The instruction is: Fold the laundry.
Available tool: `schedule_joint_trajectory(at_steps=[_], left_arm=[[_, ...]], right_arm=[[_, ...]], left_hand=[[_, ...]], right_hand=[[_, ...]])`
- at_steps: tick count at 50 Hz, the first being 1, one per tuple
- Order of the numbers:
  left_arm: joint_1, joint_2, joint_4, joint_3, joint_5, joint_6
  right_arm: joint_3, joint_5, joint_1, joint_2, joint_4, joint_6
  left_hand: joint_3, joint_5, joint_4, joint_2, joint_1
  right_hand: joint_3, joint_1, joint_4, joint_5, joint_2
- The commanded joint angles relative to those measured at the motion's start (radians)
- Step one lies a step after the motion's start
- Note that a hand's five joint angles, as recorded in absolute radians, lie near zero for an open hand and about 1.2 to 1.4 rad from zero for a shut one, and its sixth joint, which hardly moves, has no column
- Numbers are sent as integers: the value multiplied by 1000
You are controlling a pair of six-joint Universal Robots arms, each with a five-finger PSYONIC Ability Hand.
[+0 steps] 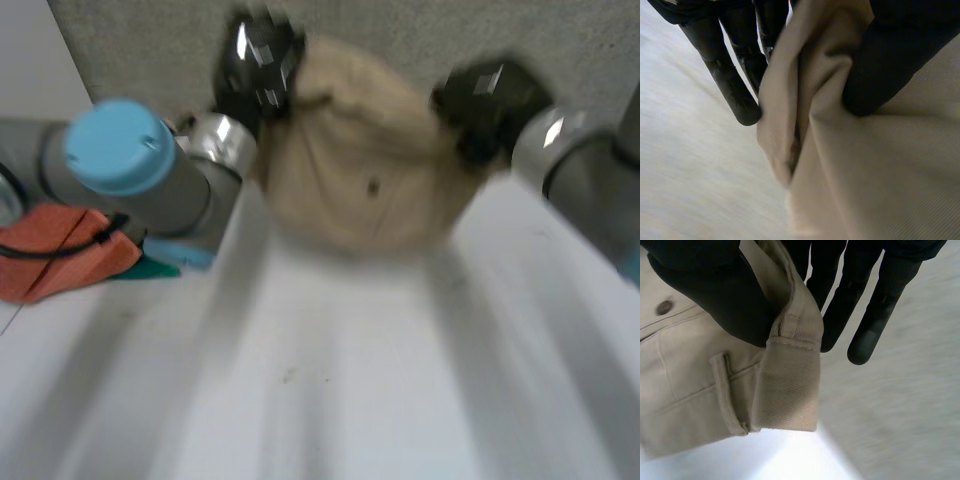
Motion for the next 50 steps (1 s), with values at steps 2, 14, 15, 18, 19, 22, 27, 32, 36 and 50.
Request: schedule_joint_trajectory(at_steps=[2,14,15,18,19,22,27,32,36,50], left_arm=[[14,163,180,3,-127,-97],[-18,174,30,-396,-131,-117],[-23,172,14,-421,-131,-117],[-45,166,-62,-530,-136,-119],[-48,166,-79,-552,-136,-119],[-61,175,-157,-637,-141,-116],[-74,246,-274,-708,-145,-120],[-59,410,-361,-716,-148,-128],[-13,496,-392,-702,-138,-119],[92,400,-487,-705,-43,-114]], right_arm=[[-206,118,1,78,-339,87],[65,76,27,165,-333,82],[85,76,27,177,-332,82],[162,75,27,234,-315,76],[199,75,24,260,-303,61],[253,73,19,291,-278,24],[363,70,13,294,-261,-76],[421,70,16,282,-261,-93],[473,58,12,224,-261,-91],[578,-48,-4,121,-263,-71]], left_hand=[[227,280,196,201,236],[227,280,196,201,236],[227,280,196,201,236],[152,205,121,126,161],[125,178,94,99,134],[-60,-6,-90,-85,-50],[-310,-256,-340,-335,-300],[-592,-538,-622,-617,-582],[-840,-786,-871,-865,-830],[-903,-850,-934,-929,-894]], right_hand=[[216,278,198,217,226],[216,278,198,217,226],[216,278,198,217,226],[216,278,198,217,226],[216,278,198,217,226],[216,278,198,217,226],[216,278,198,217,226],[216,278,198,217,226],[216,278,198,217,226],[216,278,198,217,226]])
